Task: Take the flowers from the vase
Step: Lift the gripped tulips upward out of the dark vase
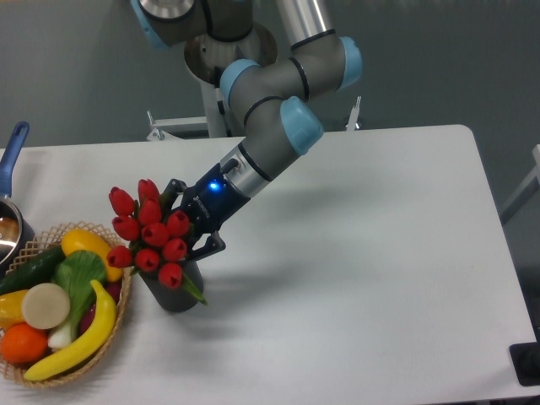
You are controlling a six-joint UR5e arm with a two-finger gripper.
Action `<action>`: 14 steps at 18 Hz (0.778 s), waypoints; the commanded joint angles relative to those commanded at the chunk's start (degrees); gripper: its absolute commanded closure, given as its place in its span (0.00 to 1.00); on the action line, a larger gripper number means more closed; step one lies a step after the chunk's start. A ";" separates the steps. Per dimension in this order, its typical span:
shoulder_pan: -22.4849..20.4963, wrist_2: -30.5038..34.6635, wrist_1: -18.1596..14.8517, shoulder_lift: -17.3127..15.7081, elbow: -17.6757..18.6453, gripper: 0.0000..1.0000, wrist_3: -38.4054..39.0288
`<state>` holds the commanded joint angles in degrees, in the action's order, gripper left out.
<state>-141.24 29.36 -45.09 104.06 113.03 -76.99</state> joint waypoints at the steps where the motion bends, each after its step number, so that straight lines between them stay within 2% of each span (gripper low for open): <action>1: -0.09 -0.35 0.00 -0.09 -0.09 0.52 0.00; 14: -0.53 -2.02 -0.09 -1.41 -0.26 0.53 3.52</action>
<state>-141.77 27.33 -45.18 102.66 112.76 -73.48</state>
